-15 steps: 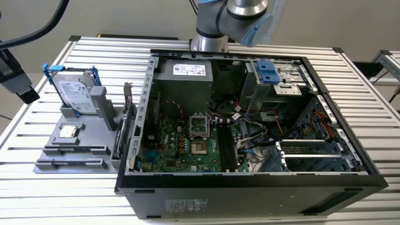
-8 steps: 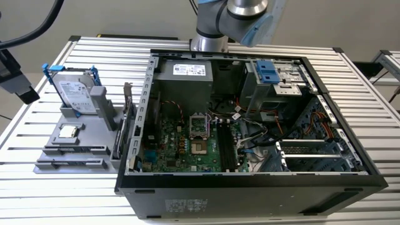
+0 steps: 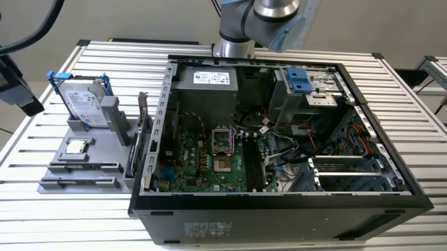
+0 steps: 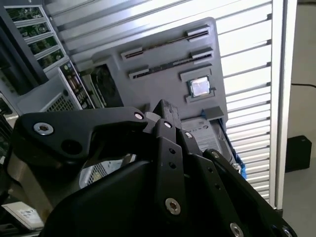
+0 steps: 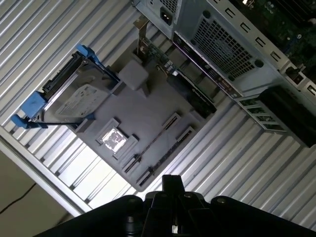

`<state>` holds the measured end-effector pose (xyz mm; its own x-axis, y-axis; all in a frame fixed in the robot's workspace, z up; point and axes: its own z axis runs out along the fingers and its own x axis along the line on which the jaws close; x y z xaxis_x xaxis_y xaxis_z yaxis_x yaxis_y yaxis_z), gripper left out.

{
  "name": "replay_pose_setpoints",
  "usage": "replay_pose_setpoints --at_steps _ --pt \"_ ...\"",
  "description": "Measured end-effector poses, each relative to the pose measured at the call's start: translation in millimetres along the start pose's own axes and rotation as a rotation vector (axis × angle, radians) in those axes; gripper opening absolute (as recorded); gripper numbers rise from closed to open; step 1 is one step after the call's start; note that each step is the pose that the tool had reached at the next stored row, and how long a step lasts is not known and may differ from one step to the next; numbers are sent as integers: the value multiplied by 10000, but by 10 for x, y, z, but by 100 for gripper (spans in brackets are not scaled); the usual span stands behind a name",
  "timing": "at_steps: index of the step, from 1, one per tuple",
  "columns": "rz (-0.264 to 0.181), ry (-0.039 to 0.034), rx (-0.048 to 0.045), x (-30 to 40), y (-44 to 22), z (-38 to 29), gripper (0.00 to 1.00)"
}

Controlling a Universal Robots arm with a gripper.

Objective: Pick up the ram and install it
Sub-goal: 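Pick up the ram and move it above insertion slot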

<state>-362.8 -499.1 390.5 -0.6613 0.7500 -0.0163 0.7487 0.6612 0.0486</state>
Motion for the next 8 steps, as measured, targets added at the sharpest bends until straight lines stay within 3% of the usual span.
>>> replay_pose_setpoints --at_steps 8 --pt "449 -21 7 0 0 0 0"
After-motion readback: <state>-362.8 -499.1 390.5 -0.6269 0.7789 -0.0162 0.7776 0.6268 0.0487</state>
